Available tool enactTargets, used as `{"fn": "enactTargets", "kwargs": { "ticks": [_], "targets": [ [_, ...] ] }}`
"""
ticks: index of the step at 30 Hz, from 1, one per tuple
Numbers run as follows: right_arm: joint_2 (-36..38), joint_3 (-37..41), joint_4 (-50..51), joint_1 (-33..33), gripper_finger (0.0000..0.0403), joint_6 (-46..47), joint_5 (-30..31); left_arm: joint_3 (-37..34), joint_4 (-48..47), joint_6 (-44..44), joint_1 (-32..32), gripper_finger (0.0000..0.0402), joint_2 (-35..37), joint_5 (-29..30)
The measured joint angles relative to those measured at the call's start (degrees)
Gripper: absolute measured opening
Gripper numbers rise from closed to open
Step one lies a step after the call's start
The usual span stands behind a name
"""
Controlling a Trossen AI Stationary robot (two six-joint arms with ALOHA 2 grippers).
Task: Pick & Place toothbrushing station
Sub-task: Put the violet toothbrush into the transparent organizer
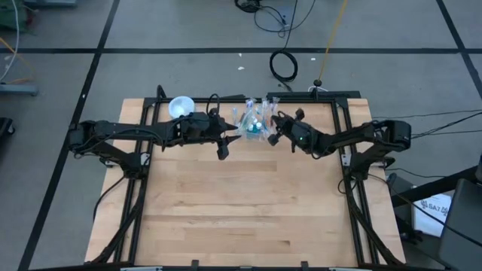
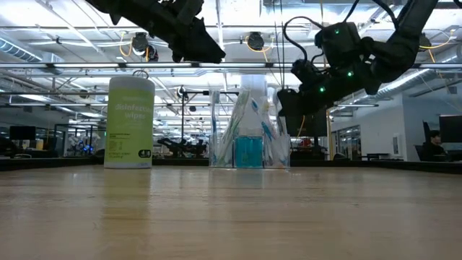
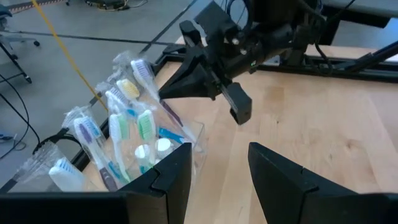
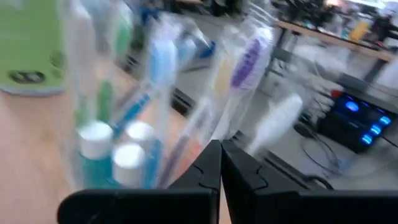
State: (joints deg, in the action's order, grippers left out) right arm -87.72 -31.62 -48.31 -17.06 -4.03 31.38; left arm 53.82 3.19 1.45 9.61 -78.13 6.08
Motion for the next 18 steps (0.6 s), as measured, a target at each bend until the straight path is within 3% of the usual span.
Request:
{"fn": "enactTargets", "kwargs": {
  "ticks": [6,18],
  "targets": [
    [-0.09,1.33,3.64,2.62,0.0000,3.54,6.03,0.00,-1.79,0.18,0.02,0.0166,0.00,0.07],
    [0.01,2.63,3.10,3.70,0.0005,0.91,6.09,0.00,-1.76,0.42,0.04,0.0166,0.00,0.10]
  ]
}}
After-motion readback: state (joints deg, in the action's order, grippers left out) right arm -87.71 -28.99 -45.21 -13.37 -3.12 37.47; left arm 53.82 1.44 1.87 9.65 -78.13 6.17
